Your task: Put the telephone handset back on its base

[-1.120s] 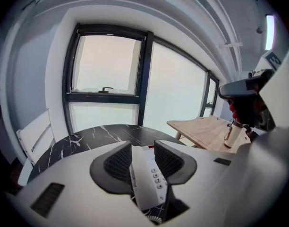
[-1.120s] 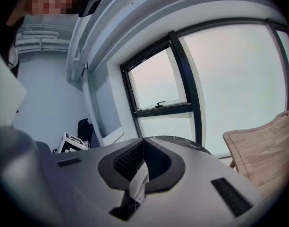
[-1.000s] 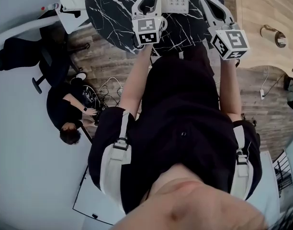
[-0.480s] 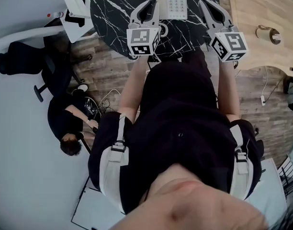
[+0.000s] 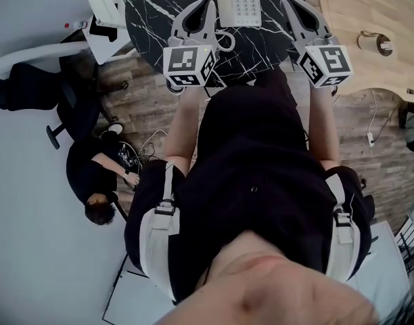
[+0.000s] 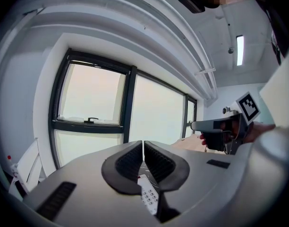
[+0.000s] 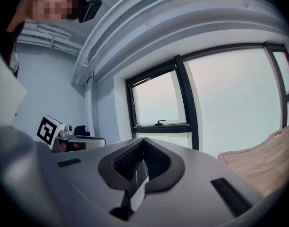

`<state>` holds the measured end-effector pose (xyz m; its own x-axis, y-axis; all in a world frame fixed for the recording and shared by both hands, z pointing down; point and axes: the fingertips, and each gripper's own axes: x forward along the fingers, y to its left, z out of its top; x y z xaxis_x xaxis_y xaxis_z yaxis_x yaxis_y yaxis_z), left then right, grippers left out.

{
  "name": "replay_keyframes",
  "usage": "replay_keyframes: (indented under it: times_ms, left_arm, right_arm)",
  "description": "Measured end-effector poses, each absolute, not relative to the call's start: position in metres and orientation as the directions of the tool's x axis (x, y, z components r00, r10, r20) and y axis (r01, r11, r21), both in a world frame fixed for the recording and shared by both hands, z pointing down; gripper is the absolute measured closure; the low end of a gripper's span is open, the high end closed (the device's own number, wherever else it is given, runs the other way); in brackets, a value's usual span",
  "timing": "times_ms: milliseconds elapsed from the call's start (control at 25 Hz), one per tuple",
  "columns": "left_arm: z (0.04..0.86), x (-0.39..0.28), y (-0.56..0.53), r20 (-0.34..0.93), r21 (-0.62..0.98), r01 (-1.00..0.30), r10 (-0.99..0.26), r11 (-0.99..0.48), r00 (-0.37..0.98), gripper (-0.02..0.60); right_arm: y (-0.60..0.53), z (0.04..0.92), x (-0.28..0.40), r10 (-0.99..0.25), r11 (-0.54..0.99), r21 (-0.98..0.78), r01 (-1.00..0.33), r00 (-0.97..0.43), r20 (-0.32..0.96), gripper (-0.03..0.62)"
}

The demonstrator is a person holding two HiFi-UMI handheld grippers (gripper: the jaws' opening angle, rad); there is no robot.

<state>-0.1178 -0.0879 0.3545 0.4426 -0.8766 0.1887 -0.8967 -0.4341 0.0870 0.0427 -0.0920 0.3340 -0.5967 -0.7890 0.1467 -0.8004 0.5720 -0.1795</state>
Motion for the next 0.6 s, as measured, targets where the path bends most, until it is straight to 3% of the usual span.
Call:
replay_keyframes:
  times_ms: [600]
  left_arm:
    - [0.3440,-0.1202,-0.0783,0.168,0.103,-0.888,-0.872,-0.448,0.459,0.565]
  right_arm:
    - [-0.0823,0.3328,0.0397,-0.793,0.569,-0.173,-0.804,-0.592,0.146,0.565]
